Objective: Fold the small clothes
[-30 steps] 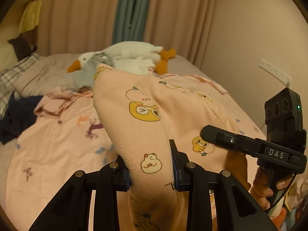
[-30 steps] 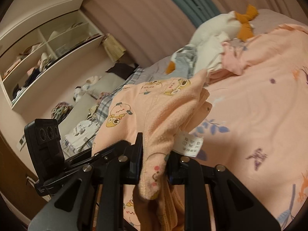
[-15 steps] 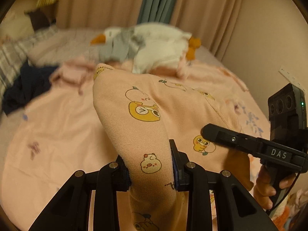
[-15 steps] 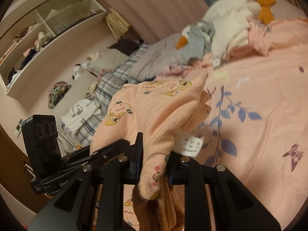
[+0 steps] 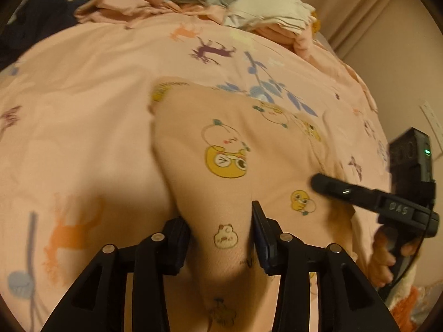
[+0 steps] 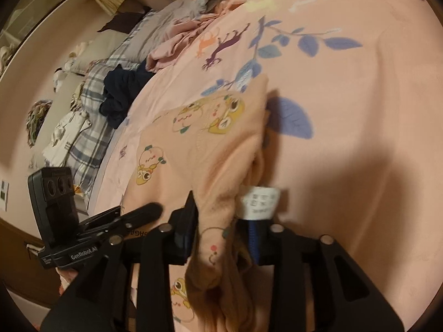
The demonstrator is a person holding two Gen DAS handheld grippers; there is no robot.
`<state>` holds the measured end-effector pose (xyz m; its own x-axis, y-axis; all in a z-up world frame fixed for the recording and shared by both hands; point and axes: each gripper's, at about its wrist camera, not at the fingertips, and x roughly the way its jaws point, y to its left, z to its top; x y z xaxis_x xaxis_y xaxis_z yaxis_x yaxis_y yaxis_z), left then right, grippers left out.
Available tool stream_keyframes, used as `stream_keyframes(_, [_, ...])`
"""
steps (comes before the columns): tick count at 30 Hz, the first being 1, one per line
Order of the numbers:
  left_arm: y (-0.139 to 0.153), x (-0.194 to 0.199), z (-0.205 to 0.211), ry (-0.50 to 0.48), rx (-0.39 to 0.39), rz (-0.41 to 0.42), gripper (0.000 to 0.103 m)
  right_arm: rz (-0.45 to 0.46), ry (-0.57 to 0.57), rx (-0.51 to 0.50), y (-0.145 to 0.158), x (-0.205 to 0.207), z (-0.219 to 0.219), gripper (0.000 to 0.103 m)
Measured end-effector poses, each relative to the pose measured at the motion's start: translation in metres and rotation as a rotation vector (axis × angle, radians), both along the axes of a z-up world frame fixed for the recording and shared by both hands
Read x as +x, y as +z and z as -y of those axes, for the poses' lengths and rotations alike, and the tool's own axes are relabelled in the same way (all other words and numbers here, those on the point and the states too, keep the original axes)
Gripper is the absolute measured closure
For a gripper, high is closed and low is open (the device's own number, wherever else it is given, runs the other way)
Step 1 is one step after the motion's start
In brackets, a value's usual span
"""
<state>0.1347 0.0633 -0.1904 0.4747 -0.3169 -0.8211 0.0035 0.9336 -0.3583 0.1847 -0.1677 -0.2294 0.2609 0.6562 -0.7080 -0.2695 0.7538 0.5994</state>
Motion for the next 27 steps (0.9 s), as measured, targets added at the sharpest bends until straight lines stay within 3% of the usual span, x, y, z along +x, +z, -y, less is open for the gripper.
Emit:
stream_keyframes(2, [0.014, -0.008, 0.004, 0.017, 0.08, 0.03, 0.06, 0.069, -0.029, -0.026, 0.018, -0.007, 0.007, 0.07])
stream_keyframes(4, [0.029, -0.02, 0.005, 0.04, 0.161, 0.113, 0.06, 0.14, -0.045, -0.051, 0.033, -0.014, 0.009, 0.074])
stream_keyframes(7, [0.044, -0.033, 0.006, 0.07, 0.201, 0.197, 0.06, 0.194, -0.04, -0.067, 0.054, -0.024, 0.008, 0.078])
stream_keyframes(12, [0.035, -0.03, 0.008, 0.068, 0.188, 0.147, 0.07, 0.223, 0.011, -0.106, 0.058, -0.034, -0.008, 0.089])
stream_keyframes(15, [0.01, -0.023, 0.012, 0.058, 0.188, 0.067, 0.072, 0.18, 0.039, -0.172, 0.037, -0.033, -0.016, 0.093])
stream_keyframes(18, [-0.006, -0.02, 0.016, 0.056, 0.212, 0.042, 0.072, 0.097, 0.023, -0.223, 0.011, -0.026, -0.017, 0.1])
stream_keyframes(22, [0.0, -0.021, 0.015, 0.064, 0.21, 0.036, 0.072, 0.078, 0.014, -0.198, 0.005, -0.022, -0.014, 0.1])
stream_keyframes(27, [0.022, -0.025, 0.016, 0.095, 0.222, 0.057, 0.072, 0.104, -0.003, -0.228, 0.031, -0.032, -0.015, 0.094])
